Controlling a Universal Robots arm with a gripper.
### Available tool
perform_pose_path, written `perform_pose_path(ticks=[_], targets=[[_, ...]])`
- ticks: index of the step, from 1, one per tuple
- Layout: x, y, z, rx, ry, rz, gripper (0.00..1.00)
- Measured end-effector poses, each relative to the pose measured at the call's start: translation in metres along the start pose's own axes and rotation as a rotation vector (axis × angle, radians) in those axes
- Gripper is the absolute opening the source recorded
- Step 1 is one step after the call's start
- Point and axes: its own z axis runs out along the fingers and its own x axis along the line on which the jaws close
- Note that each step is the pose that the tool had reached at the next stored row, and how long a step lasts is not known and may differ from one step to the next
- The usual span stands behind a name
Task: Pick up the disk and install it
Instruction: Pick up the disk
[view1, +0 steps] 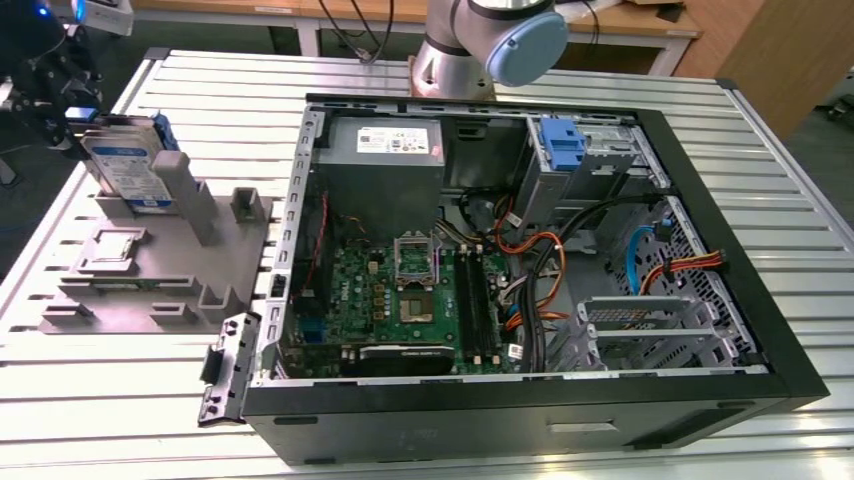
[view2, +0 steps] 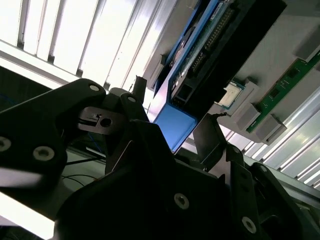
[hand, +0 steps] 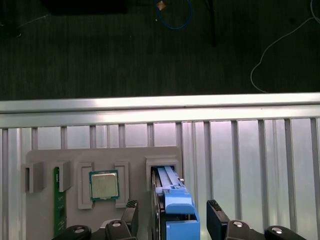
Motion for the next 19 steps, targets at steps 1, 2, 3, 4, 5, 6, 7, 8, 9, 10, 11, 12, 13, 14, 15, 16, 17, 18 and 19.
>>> perform_pose_path(ticks=[1,2,3,4,5,6,7,8,9,10,11,12,13,14,15,16,17,18,19], targets=[[0.0000,0.0000,0.0001,0.0000,0.0001,0.000,0.65],[-0.0001,0.0000,0.0001,0.0002,0.0002,0.000,0.65],[-0.0001,0.0000,0.0001,0.0002,0.0003,0.000,0.65],[0.0000,0.0000,0.0001,0.0002,0.0004,0.000,0.65],[-0.0001,0.0000,0.0001,0.0002,0.0006,0.000,0.65],[-0.0001,0.0000,0.0001,0.0003,0.0006,0.000,0.65],[-0.0001,0.0000,0.0001,0.0004,0.0006,0.000,0.65],[-0.0001,0.0000,0.0002,0.0010,0.0006,0.000,0.64],[-0.0001,0.0000,0.0002,0.0019,0.0006,0.000,0.64],[0.0000,0.0000,0.0004,0.0038,0.0005,0.000,0.56],[0.0000,0.0000,0.0005,0.0062,0.0004,0.000,0.56],[0.0000,0.0000,0.0007,0.0092,0.0003,0.000,0.56],[0.0000,0.0000,0.0010,0.0120,0.0003,-0.001,0.56],[0.0000,0.0000,0.0012,0.0150,0.0003,-0.001,0.56],[0.0000,-0.0001,0.0012,0.0170,0.0003,-0.001,0.56],[0.0000,-0.0001,0.0013,0.0178,0.0002,-0.001,0.56],[0.0000,-0.0001,0.0013,0.0179,0.0002,-0.001,0.56],[0.0000,-0.0001,0.0013,0.0181,0.0002,-0.001,0.56],[0.0000,0.0000,0.0013,0.0180,0.0002,-0.001,0.56]])
